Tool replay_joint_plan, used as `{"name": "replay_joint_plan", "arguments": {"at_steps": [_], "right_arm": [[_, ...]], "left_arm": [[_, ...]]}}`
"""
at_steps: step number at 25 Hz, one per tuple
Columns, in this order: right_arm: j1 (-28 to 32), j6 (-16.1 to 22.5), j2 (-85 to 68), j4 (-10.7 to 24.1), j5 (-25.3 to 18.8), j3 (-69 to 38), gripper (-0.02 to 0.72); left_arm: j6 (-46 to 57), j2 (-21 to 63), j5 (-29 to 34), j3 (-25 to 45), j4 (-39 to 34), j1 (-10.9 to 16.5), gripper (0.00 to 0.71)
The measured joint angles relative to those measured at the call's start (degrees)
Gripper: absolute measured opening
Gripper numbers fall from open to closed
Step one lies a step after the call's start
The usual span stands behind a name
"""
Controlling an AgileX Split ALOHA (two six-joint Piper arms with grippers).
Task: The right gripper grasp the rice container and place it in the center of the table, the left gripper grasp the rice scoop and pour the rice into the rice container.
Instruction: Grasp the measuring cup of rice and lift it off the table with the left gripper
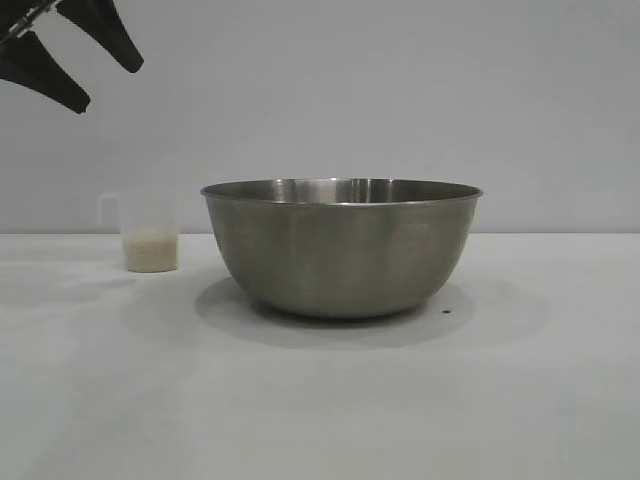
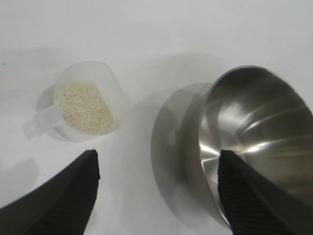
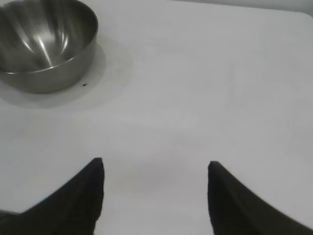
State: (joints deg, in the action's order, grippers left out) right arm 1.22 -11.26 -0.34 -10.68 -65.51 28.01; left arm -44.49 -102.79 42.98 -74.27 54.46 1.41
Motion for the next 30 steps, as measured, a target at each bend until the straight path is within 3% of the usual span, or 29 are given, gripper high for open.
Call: {"name": "replay_joint_plan", "arguments": {"at_steps": [14, 15, 18, 22, 23, 27, 30], "right_arm": [[0.00, 0.00, -0.57, -0.10, -0.12, 0.00, 0.403], [0.00, 0.00, -0.57, -0.10, -0.12, 0.00, 0.403], [0.00, 0.00, -0.57, -0.10, -0.12, 0.00, 0.403], [0.00, 0.00, -0.57, -0.10, -0.12, 0.00, 0.403], [0.00, 0.00, -0.57, -0.10, -0.12, 0.00, 0.403], [0.00, 0.00, -0.57, -0.10, -0.12, 0.00, 0.403], [0.00, 0.00, -0.57, -0.10, -0.12, 0.00, 0.403]], "left_arm": [[-0.10, 0.00, 0.50, 0.00, 0.00, 0.00, 0.451], [-0.10, 0.00, 0.50, 0.00, 0.00, 0.00, 0.382], [-0.77, 0.00, 0.78, 0.00, 0.00, 0.00, 0.281], [-1.01, 0.00, 1.46, 0.00, 0.00, 0.00, 0.258], [-1.01, 0.00, 1.54, 0.00, 0.00, 0.00, 0.258], [-1.01, 0.00, 1.54, 0.00, 0.00, 0.00, 0.395], [-1.01, 0.00, 1.54, 0.00, 0.00, 0.00, 0.387]]}}
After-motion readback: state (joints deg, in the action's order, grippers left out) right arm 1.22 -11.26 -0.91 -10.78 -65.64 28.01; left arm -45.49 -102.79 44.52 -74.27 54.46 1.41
